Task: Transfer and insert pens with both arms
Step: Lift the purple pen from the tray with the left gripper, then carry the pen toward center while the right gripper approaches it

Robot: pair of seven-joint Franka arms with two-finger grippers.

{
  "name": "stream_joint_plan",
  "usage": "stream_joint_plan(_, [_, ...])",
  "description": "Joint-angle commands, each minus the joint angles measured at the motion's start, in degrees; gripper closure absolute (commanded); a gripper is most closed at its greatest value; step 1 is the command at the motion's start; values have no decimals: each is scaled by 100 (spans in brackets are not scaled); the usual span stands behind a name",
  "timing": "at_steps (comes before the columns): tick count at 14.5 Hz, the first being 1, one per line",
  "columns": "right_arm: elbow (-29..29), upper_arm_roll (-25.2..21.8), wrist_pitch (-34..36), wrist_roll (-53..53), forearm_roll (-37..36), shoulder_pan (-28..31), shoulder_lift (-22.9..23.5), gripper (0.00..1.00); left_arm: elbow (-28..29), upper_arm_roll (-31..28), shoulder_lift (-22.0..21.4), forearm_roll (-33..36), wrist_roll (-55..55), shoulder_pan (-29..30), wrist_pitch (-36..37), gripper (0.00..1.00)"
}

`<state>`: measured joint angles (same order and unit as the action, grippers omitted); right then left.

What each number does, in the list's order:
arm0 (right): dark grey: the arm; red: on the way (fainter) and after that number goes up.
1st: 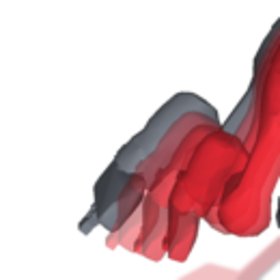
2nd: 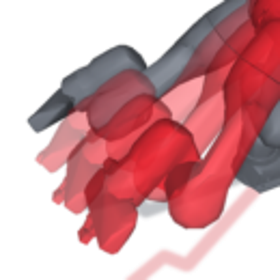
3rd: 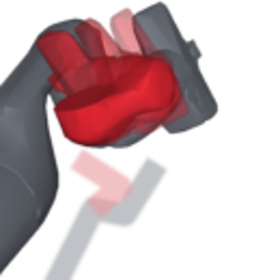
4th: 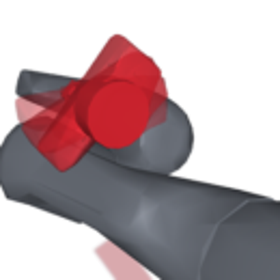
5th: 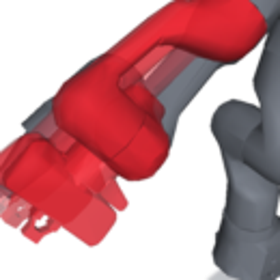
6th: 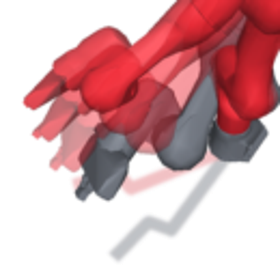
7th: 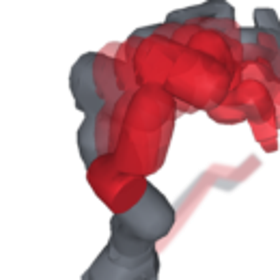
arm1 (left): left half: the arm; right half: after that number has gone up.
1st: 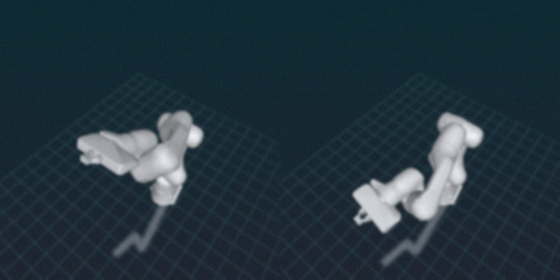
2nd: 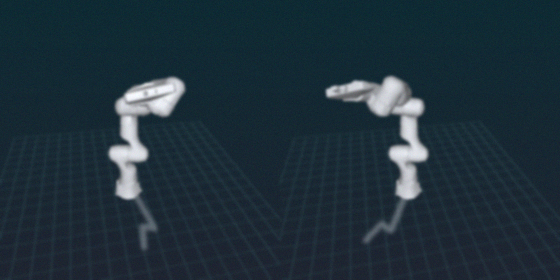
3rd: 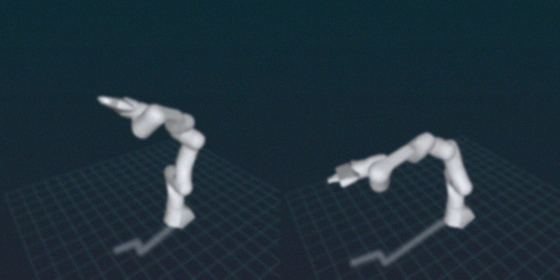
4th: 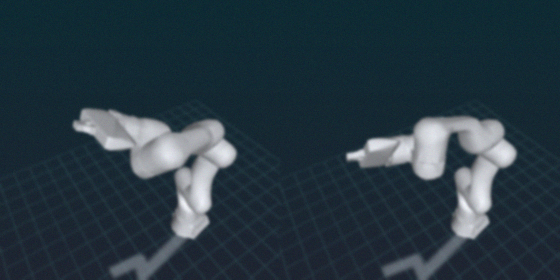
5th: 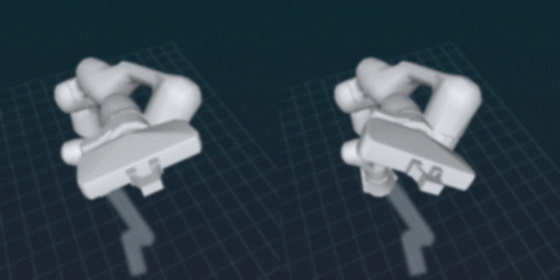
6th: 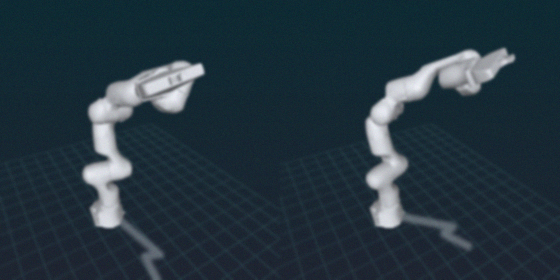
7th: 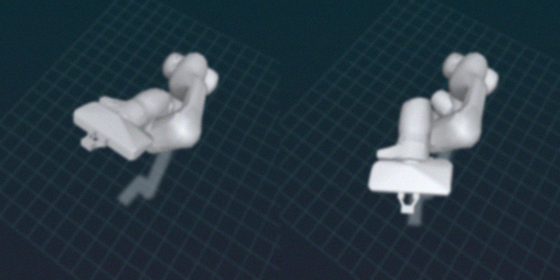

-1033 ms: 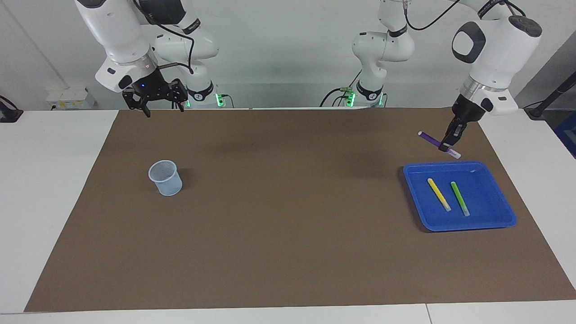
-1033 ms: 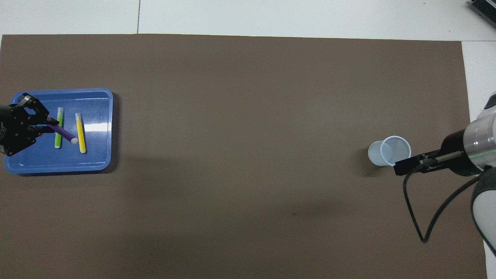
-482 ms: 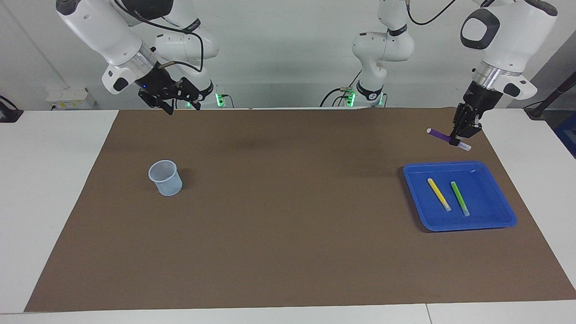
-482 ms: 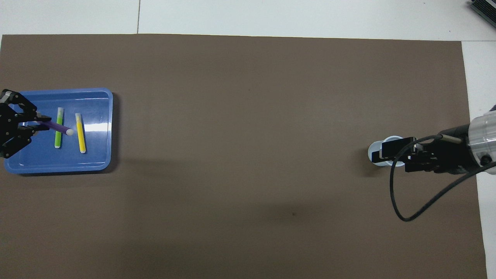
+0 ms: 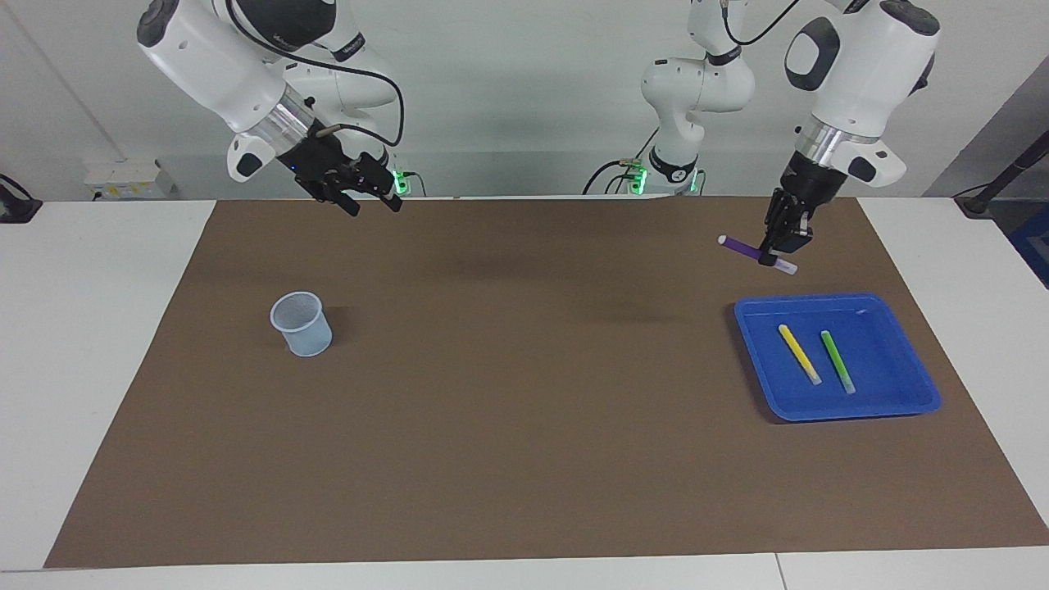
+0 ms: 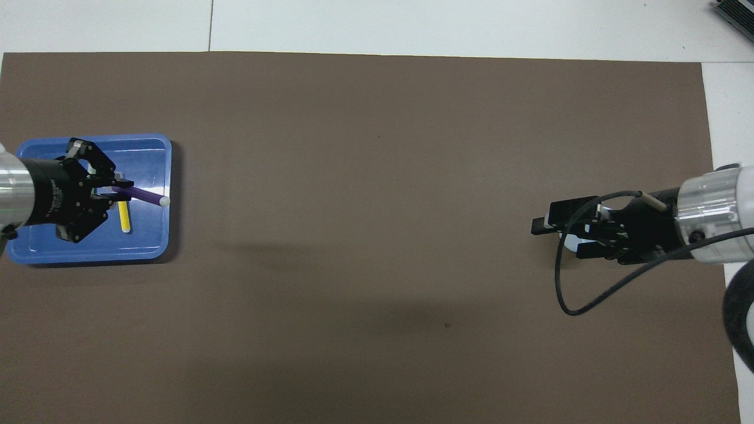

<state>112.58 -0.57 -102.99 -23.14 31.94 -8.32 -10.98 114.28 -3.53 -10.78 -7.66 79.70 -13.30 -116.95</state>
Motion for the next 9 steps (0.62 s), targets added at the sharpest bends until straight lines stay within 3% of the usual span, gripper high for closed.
stream_joint_plan(1, [370, 4, -475, -558, 418, -213, -220, 0, 191, 360, -187, -16, 589, -50, -48, 100])
stream_joint_plan(4, [379, 4, -818, -1008, 699, -450, -211, 0, 182, 949, -196, -16, 1301, -50, 14, 100])
stream_joint_plan(9, [379, 4, -1556, -1701, 708, -1162, -150, 0, 174, 1451, -319, -16, 2013, -128, 312, 100])
